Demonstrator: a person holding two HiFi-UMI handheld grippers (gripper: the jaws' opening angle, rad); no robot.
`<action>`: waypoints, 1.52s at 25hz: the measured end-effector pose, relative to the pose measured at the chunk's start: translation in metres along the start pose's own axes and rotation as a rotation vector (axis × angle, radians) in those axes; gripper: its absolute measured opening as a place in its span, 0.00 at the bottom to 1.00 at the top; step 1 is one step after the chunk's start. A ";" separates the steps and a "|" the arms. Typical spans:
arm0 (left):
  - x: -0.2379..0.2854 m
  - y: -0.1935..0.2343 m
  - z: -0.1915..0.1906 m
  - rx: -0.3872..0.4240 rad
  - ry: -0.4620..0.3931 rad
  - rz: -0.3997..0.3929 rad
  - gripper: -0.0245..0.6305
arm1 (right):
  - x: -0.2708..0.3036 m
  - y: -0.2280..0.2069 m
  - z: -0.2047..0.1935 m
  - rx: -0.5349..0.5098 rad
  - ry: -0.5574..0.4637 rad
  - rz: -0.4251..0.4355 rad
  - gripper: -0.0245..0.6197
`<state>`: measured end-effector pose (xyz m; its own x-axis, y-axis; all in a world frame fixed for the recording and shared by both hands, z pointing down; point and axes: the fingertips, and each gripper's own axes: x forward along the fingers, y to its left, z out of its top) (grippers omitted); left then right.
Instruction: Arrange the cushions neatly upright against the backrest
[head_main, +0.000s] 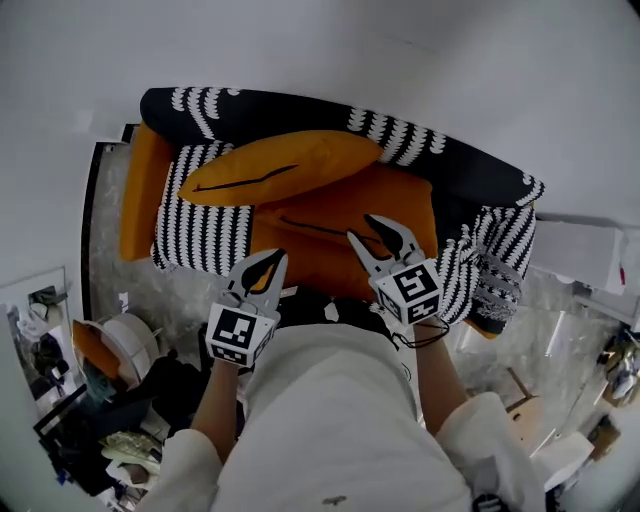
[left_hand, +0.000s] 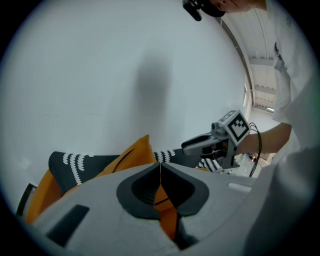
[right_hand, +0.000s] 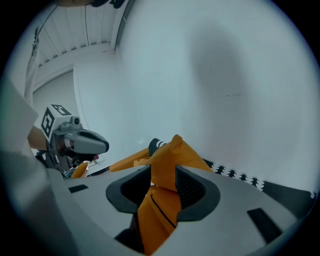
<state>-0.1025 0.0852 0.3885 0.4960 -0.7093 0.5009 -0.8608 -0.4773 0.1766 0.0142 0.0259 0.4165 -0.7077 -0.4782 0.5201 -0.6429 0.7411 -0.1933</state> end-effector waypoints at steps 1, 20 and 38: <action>0.003 0.014 -0.002 -0.001 0.008 0.007 0.06 | 0.006 0.000 0.006 -0.002 0.001 -0.006 0.22; 0.074 0.163 -0.081 -0.035 0.202 0.060 0.30 | 0.030 0.010 0.016 0.173 0.080 -0.072 0.22; 0.126 0.175 -0.107 -0.119 0.244 0.092 0.24 | 0.001 0.013 -0.006 0.233 0.082 -0.167 0.21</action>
<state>-0.2027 -0.0317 0.5732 0.3854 -0.5940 0.7062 -0.9155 -0.3418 0.2122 0.0074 0.0380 0.4197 -0.5665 -0.5378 0.6244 -0.8051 0.5230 -0.2799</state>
